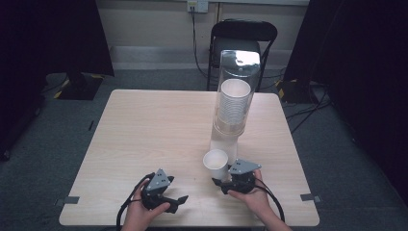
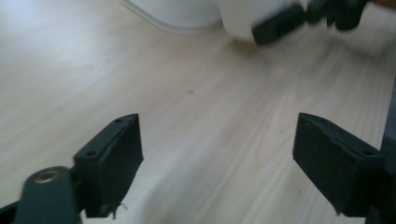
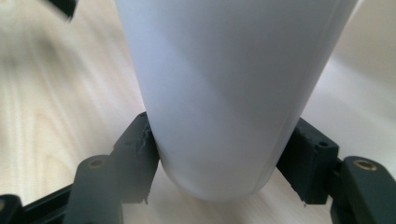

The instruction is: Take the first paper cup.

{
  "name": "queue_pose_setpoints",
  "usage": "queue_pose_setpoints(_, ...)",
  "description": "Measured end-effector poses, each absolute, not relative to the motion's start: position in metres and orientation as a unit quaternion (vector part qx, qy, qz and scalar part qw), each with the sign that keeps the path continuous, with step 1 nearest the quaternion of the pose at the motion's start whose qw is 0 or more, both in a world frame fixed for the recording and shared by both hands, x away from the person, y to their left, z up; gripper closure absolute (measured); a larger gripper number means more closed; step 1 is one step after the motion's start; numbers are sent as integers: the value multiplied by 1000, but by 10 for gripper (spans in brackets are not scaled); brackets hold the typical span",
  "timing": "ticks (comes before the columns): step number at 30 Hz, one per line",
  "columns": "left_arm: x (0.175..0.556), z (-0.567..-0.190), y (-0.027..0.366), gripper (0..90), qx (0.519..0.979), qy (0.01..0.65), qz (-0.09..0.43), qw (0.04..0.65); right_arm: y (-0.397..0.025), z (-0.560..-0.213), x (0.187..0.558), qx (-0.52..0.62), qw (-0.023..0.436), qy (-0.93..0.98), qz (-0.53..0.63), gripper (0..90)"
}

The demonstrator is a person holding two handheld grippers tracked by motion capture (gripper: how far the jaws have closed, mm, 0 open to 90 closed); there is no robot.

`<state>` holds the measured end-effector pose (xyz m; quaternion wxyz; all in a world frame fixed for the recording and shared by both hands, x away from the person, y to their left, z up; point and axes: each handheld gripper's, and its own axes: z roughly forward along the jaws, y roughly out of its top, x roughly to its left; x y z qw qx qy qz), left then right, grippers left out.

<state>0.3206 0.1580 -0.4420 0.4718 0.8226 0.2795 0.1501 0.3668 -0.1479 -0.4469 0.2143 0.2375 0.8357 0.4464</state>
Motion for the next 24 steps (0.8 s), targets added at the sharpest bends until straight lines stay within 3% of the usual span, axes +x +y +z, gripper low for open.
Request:
queue_pose_setpoints(11,323,-400,180,156,762,314,166,541,-118,-450,354,172,221,851,445,350)
queue_pose_setpoints(14,325,-393,180,164,752,324,146,556,-112,-453,352,156,221,858,436,349)
queue_pose_setpoints(19,329,-394,178,287,757,341,104,548,-104,-455,346,128,218,866,432,349)
queue_pose_setpoints(24,329,-397,176,357,759,343,106,544,-95,-459,340,97,215,875,423,349)
